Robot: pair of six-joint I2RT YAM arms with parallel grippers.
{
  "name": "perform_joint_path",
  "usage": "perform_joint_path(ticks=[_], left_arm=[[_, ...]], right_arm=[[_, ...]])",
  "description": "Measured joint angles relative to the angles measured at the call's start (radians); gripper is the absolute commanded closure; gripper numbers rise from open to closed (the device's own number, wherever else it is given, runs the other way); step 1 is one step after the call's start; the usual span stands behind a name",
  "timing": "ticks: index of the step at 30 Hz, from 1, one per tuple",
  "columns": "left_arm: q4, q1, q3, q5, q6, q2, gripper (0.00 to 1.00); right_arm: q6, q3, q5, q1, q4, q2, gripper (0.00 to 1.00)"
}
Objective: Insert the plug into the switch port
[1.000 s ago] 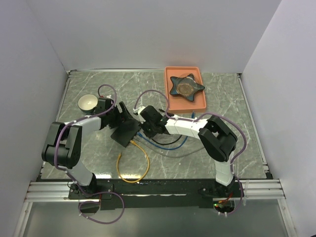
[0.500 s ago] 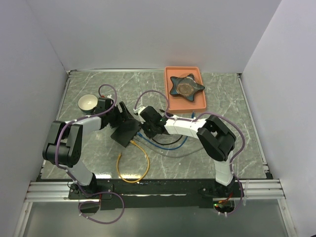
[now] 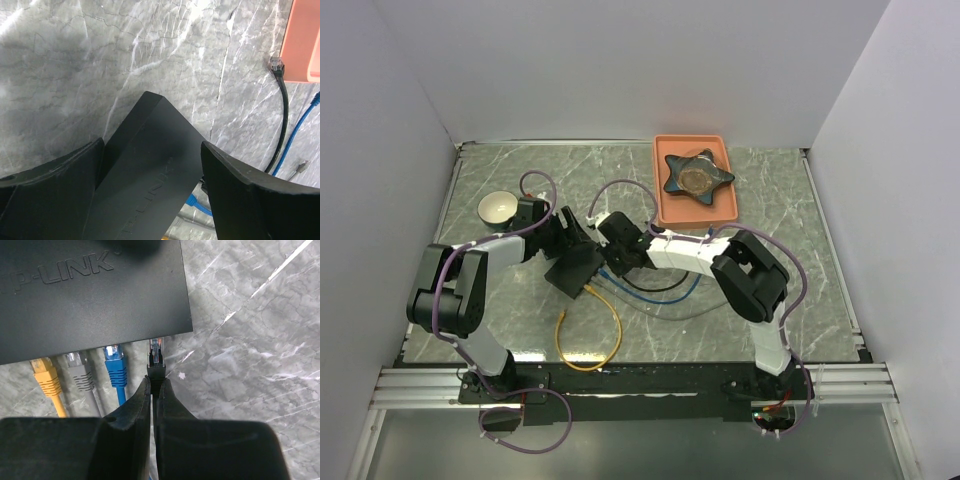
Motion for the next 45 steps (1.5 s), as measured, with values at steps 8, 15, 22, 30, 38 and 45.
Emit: perform_joint_path(ticks=[8,15,22,30,38,45], left_arm=[[0.008,0.002,0.000,0.006,0.000,0.004,0.19],[0.018,0.004,0.000,0.015,0.000,0.010,0.21],[0.023,0.005,-0.002,0.019,0.004,0.010,0.22],[0.035,0.006,-0.007,0.027,0.019,0.011,0.23],[0.053,0.006,-0.014,0.032,0.026,0.011,0.22],[0.065,0.006,-0.019,0.035,0.027,0.011,0.22]], right_arm=[[0.000,0.024,0.002,0.000,-0.026,0.014,1.00],[0.000,0.030,0.002,-0.001,-0.027,0.023,1.00],[-0.009,0.043,0.002,-0.001,-0.039,0.035,1.00],[-0.054,0.048,0.002,-0.001,-0.043,0.036,1.00],[-0.106,0.048,0.002,-0.001,-0.042,0.036,1.00],[-0.150,0.048,-0.016,-0.001,-0.031,0.036,1.00]])
